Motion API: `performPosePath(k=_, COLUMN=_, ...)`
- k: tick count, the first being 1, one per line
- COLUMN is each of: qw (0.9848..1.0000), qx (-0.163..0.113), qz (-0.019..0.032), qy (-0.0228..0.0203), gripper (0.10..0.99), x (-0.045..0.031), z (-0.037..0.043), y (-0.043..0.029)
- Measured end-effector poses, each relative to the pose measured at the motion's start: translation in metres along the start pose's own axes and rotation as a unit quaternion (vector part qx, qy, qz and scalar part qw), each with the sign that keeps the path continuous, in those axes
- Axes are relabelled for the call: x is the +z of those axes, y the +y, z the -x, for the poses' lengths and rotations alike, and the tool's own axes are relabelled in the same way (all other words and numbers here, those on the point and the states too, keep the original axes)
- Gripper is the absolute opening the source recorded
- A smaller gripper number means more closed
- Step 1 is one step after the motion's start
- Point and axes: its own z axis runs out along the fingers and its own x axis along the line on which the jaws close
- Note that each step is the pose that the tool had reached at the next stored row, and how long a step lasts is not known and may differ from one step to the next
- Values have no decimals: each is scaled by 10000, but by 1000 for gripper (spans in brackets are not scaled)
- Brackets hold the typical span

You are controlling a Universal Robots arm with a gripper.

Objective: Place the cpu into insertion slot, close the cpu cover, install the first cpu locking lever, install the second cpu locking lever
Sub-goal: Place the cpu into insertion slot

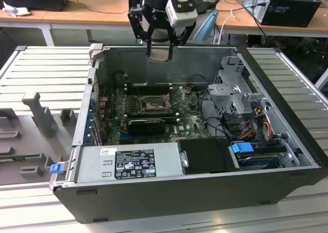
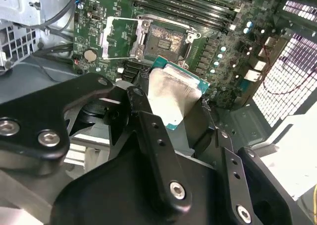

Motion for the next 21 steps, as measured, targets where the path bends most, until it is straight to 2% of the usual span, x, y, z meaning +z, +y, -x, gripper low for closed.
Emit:
performPosePath(k=1, qw=9997, qx=238, qz=4, qy=-21, gripper=529, x=6, z=0, y=0)
performPosePath(k=2, qw=9995, qx=312, qz=5, qy=-27, gripper=529, x=21, z=1, y=-1)
performPosePath(k=6, qw=9995, qx=328, qz=1, qy=-29, gripper=529, x=59, z=1, y=-5)
performPosePath(k=15, qw=9985, qx=536, qz=6, qy=-48, gripper=529, x=66, z=1, y=-6)
performPosePath(k=21, qw=9962, qx=862, qz=11, qy=-77, gripper=529, x=75, z=1, y=-7)
